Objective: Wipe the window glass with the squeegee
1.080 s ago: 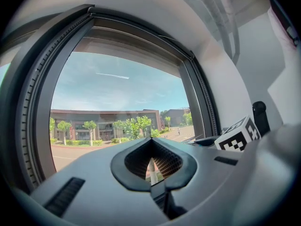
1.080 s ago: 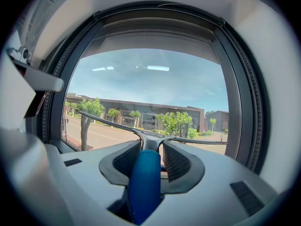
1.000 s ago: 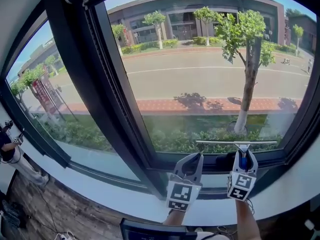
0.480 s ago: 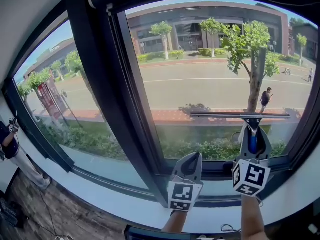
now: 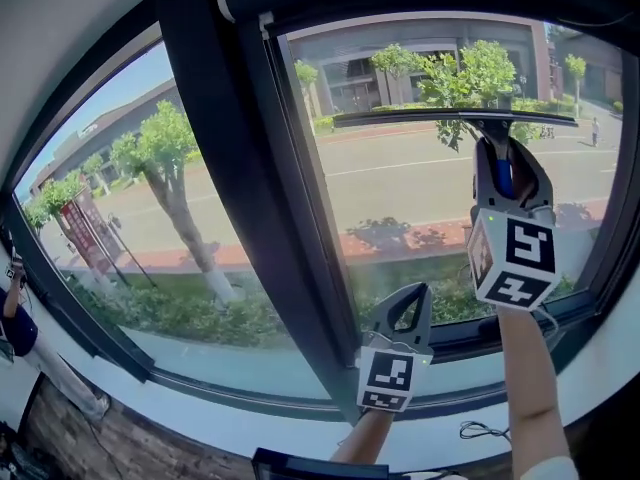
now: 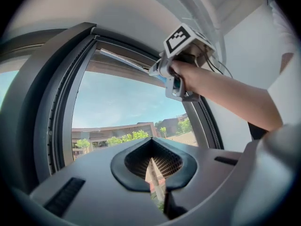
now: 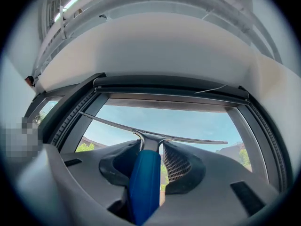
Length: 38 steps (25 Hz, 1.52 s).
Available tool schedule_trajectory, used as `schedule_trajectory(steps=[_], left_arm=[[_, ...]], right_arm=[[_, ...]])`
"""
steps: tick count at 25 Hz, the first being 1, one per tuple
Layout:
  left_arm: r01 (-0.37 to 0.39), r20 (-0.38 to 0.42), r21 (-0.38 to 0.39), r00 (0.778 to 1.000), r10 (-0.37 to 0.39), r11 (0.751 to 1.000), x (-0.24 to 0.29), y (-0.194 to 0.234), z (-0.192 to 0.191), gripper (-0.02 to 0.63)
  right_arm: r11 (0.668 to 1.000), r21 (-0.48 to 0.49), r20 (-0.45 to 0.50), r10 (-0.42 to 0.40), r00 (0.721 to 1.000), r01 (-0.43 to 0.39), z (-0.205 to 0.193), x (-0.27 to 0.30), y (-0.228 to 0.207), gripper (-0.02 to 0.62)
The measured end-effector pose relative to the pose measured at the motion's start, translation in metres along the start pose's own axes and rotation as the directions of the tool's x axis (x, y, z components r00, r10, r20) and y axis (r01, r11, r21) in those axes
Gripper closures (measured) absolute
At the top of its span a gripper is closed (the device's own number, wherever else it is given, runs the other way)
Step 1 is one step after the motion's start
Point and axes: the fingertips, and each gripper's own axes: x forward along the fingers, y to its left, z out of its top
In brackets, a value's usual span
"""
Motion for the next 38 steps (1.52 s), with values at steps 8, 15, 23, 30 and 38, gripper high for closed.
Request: schedule_trajectory(steps=[8, 15, 23, 30, 38], left_arm=[[0.086, 0.029, -0.011, 0.996, -0.086, 0.996, -0.018, 0.009, 0.0, 0.604], [0.102, 0.049, -0.016, 0.994, -0.102, 0.995, -0.016, 0.003, 0.002, 0.604], [0.096, 0.064, 0.027, 0.993, -0.098, 0.995, -0.01, 0.009, 0.011, 0.604], [0.103, 0.075, 0.023, 0.992, -0.104, 0.994, -0.009, 0.012, 0.012, 0.604], [0.096, 0.085, 0.013, 0.992, -0.097, 0.995, -0.01, 0.008, 0.014, 0.604]], right_arm=[[0.993, -0.111, -0.016, -0.031, 0.999, 0.029, 0.046, 0.052, 0.021, 0.446], [0.988, -0.154, -0.02, -0.031, 0.999, 0.027, 0.061, 0.075, 0.024, 0.446], [0.994, -0.107, -0.038, -0.009, 0.999, 0.005, 0.067, 0.093, 0.026, 0.446], [0.993, -0.12, -0.065, -0.009, 0.998, 0.001, 0.055, 0.099, 0.03, 0.446], [0.991, -0.132, -0.066, -0.012, 0.998, 0.003, 0.053, 0.099, 0.029, 0.446]])
